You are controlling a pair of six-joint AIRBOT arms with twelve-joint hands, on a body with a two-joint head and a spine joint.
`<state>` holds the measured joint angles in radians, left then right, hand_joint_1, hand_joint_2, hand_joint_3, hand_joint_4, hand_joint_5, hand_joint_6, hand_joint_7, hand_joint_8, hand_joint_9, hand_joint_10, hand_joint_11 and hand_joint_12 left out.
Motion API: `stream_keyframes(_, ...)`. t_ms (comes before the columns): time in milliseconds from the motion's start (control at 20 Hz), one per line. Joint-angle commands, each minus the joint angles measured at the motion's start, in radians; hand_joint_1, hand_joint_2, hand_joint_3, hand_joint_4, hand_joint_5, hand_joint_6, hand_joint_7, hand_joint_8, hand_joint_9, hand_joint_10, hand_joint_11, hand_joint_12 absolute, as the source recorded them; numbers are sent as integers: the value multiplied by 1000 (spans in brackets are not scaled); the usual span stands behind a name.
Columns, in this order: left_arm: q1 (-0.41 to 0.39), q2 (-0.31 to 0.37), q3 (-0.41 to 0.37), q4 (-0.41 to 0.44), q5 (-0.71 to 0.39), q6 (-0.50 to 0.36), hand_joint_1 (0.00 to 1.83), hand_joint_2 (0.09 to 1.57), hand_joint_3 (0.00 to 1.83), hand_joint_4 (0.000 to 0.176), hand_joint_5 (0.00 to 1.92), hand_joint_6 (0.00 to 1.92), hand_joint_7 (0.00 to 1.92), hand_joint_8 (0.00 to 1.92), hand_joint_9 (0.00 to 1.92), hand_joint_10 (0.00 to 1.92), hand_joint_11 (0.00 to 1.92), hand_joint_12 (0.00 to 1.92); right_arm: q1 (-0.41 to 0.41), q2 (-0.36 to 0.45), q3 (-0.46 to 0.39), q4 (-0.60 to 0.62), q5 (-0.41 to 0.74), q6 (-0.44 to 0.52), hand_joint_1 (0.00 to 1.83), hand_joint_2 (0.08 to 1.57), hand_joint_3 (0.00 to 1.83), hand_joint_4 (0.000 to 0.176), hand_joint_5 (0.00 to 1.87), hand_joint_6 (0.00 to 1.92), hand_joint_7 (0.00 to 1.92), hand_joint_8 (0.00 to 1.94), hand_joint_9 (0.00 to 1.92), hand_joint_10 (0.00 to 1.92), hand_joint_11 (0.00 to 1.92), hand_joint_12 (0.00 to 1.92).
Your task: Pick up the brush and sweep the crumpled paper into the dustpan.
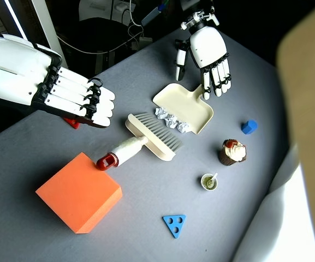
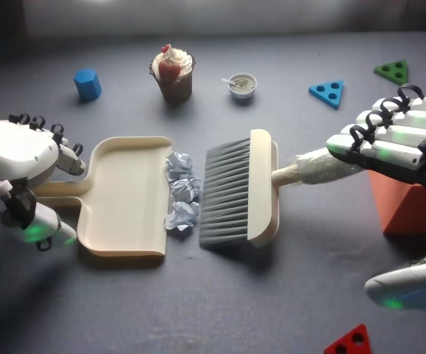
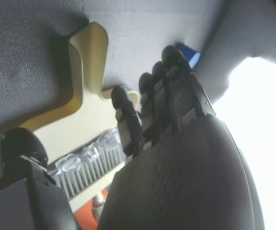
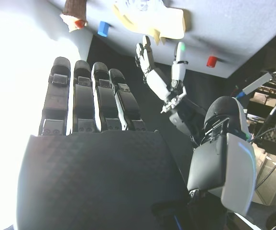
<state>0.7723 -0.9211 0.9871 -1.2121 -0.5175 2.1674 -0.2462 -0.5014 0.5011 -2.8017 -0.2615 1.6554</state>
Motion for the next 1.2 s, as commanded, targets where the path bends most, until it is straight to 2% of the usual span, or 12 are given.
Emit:
stream_keyframes(0, 1, -7, 8, 29, -74, 3, 748, 988, 13, 105, 499, 14, 256, 3, 197, 4, 254, 13, 13, 9, 3, -13, -105, -1, 0, 945, 0, 0, 0, 0, 17, 0, 13, 1, 46, 3)
stream_keyframes(300, 28, -28, 14, 23, -98, -5, 749, 1003, 8, 114, 512, 6, 267, 4, 207, 5, 263, 18, 13, 8, 10, -13, -120, -1, 0, 944, 0, 0, 10, 4, 54, 13, 54, 15, 89, 20)
stream_keyframes(400, 35, -36, 19, 23, -106, -11, 837, 999, 6, 117, 631, 18, 301, 2, 249, 3, 300, 39, 13, 8, 10, -13, -120, -1, 0, 944, 0, 0, 1, 0, 30, 1, 29, 1, 59, 5)
stream_keyframes(500, 37, -44, 24, 27, -114, -15, 949, 979, 0, 66, 735, 17, 337, 7, 282, 8, 324, 56, 13, 8, 10, -13, -120, -1, 0, 945, 0, 0, 9, 3, 51, 9, 52, 9, 80, 13)
stream_keyframes(550, 38, -50, 27, 27, -117, -15, 985, 1011, 2, 57, 819, 18, 377, 8, 320, 10, 348, 75, 13, 8, 10, -13, -120, -1, 0, 952, 3, 0, 27, 0, 81, 0, 83, 3, 94, 9)
stream_keyframes(600, 38, -55, 30, 27, -120, -16, 1042, 1026, 0, 12, 922, 21, 391, 3, 346, 8, 366, 90, 13, 8, 10, -13, -120, -1, 0, 956, 4, 0, 19, 0, 70, 0, 72, 0, 87, 5)
stream_keyframes(650, 38, -62, 33, 29, -124, -19, 1101, 1043, 4, 20, 1093, 568, 411, 5, 368, 4, 397, 111, 13, 8, 10, -13, -120, -1, 0, 952, 2, 0, 17, 0, 66, 0, 69, 0, 87, 5)
stream_keyframes(700, 38, -67, 35, 30, -125, -20, 1101, 1043, 4, 20, 1093, 568, 411, 5, 368, 4, 397, 111, 13, 8, 10, -13, -120, -1, 0, 952, 2, 0, 17, 0, 66, 0, 69, 0, 87, 5)
stream_keyframes(750, 38, -72, 37, 30, -125, -20, 1142, 1053, 3, 0, 1113, 706, 419, 3, 346, 4, 372, 104, 13, 8, 10, -13, -120, -1, 0, 945, 0, 0, 3, 0, 47, 0, 51, 0, 74, 0)
stream_keyframes(800, 38, -78, 38, 31, -128, -21, 1191, 1028, 0, 0, 1196, 601, 437, 1, 359, 2, 383, 112, 13, 8, 10, -13, -120, -1, 0, 950, 1, 0, 9, 3, 63, 8, 73, 10, 96, 11)
stream_keyframes(900, 38, -82, 39, 30, -132, -22, 1195, 1025, 0, 0, 1205, 586, 436, 0, 363, 3, 383, 113, 13, 8, 10, -13, -120, -1, 0, 956, 4, 0, 6, 2, 65, 8, 74, 9, 95, 10)
stream_keyframes(1150, 43, -84, 38, 40, -141, -28, 1190, 1036, 2, 0, 1172, 644, 452, 2, 375, 2, 381, 117, 13, 8, 11, -13, -120, -2, 0, 936, 0, 0, 10, 3, 72, 8, 82, 9, 116, 16)
